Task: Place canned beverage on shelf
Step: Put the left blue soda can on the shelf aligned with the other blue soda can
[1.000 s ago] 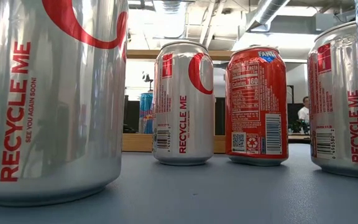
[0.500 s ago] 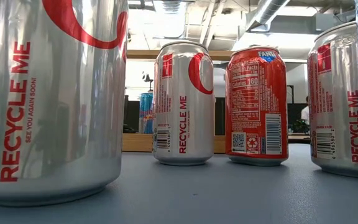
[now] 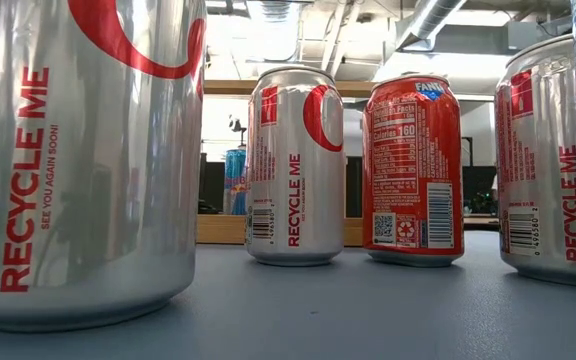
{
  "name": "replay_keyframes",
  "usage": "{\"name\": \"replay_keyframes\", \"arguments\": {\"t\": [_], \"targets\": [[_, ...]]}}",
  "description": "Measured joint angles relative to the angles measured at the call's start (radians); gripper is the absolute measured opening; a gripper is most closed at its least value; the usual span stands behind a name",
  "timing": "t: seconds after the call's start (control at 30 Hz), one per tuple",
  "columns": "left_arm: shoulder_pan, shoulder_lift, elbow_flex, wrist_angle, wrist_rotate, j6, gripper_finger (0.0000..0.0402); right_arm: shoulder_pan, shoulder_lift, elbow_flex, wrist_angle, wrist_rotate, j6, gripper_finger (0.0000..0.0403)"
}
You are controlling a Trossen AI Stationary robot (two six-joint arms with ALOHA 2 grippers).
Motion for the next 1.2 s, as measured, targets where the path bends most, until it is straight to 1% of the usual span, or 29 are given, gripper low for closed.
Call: {"name": "replay_keyframes", "arguments": {"t": [0.1, 0.17, 0.27, 0.37, 0.47, 0.53, 0.8, 0.93, 1.03, 1.2], "targets": [[-0.015, 0.076, 0.102, -0.181, -0.072, -0.004, 0.0293, -0.009, 0.0, 0.0, 0.0, 0.001, 0.008, 0.0146], [-0.022, 0.129, 0.17, -0.265, -0.084, -0.002, 0.0293, -0.012, 0.0, 0.0, -0.005, 0.0, 0.011, 0.0146], [-0.039, 0.197, 0.278, -0.322, -0.085, 0.033, 0.0293, -0.018, 0.0, 0.0, -0.042, -0.001, 0.041, 0.0146], [-0.055, 0.25, 0.379, -0.41, -0.115, 0.085, 0.0293, -0.021, 0.0, 0.0, -0.074, -0.007, 0.074, 0.0146], [-0.057, 0.286, 0.447, -0.448, -0.124, 0.102, 0.0293, -0.021, 0.0, 0.0, -0.085, -0.007, 0.08, 0.0146], [-0.057, 0.307, 0.467, -0.447, -0.113, 0.116, 0.0293, -0.021, 0.0, 0.0, -0.085, -0.007, 0.081, 0.0146], [-0.058, 0.382, 0.47, -0.456, -0.079, 0.139, 0.0293, -0.019, 0.001, -0.003, -0.164, -0.022, 0.114, 0.0146], [-0.057, 0.382, 0.469, -0.453, -0.078, 0.138, 0.0293, -0.02, 0.001, -0.003, -0.185, -0.018, 0.146, 0.0146], [-0.063, 0.363, 0.466, -0.464, -0.062, 0.131, 0.0293, -0.024, 0.001, 0.001, -0.182, 0.0, 0.153, 0.0146], [-0.08, 0.322, 0.466, -0.511, -0.063, 0.124, 0.0293, -0.03, -0.003, 0.003, -0.197, 0.01, 0.153, 0.0146]]}}
